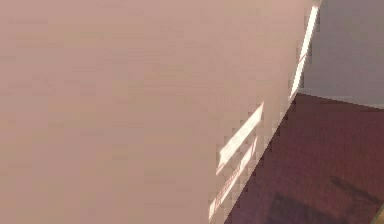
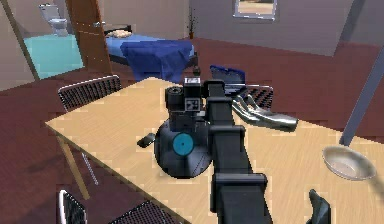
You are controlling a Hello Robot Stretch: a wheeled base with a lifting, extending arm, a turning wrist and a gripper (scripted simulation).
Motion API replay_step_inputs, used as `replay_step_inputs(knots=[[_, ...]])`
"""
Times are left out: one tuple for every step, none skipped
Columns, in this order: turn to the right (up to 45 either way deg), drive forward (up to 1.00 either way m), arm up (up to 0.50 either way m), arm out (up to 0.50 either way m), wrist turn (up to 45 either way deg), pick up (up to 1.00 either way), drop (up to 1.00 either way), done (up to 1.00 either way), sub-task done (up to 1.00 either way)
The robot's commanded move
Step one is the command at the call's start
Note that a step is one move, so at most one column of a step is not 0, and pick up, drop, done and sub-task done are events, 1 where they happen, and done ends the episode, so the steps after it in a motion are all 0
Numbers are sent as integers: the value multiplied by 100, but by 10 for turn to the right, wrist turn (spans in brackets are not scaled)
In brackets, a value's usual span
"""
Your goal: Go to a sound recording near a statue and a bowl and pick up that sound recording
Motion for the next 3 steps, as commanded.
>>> replay_step_inputs(knots=[[0,0,-30,0,0,0,0,0,0],[0,0,0,0,0,100,0,0,0],[0,0,10,0,0,0,0,0,0]])
